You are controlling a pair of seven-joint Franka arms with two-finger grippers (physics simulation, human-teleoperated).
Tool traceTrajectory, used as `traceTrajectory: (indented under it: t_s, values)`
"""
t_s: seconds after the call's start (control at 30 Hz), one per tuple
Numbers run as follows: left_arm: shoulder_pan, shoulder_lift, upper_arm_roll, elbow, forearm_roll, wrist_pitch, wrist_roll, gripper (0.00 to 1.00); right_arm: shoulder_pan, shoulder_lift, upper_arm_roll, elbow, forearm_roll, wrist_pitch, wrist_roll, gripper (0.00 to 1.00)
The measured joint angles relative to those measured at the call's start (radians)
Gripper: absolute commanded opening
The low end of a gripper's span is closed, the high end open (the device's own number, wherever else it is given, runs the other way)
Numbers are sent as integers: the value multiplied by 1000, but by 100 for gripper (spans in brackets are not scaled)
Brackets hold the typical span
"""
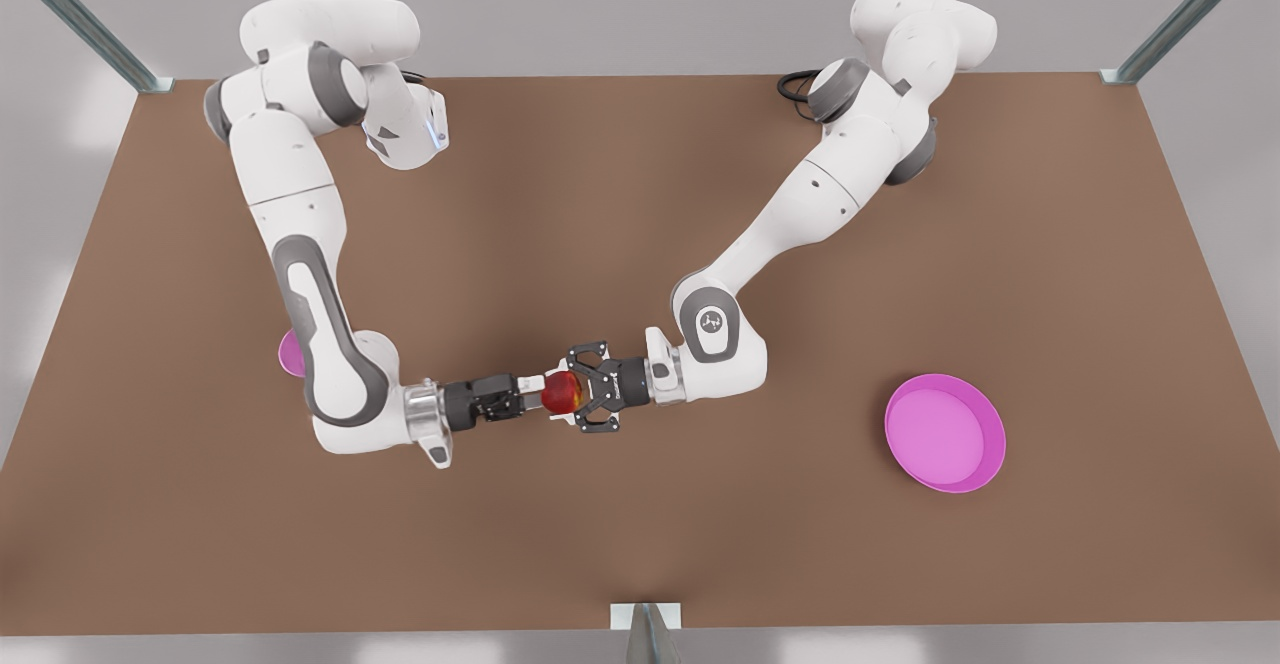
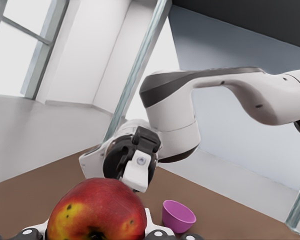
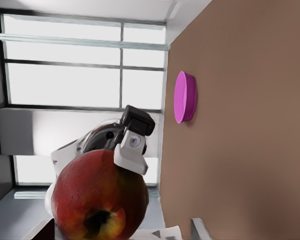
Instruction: Use the left arm to pick up the apple from the plate, transfer it to the gripper of the right arm, and then use the right arm to place it into the bowl
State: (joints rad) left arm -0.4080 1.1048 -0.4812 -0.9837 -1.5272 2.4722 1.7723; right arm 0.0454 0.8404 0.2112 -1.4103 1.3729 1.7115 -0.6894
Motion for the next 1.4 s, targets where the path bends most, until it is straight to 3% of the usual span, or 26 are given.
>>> traceTrajectory:
  t_s: [1.0,1.03,1.13,1.4]
  values:
    - [0,0,1,0,-1,0,84,64,25,-9,48,13,1,54,-28,100]
    - [0,0,2,0,-1,0,85,64,26,-9,49,13,1,56,-28,98]
    - [0,0,3,0,-1,-1,88,64,29,-9,49,12,1,61,-25,78]
    - [0,0,4,0,-1,-1,94,65,29,-9,50,12,2,67,-21,69]
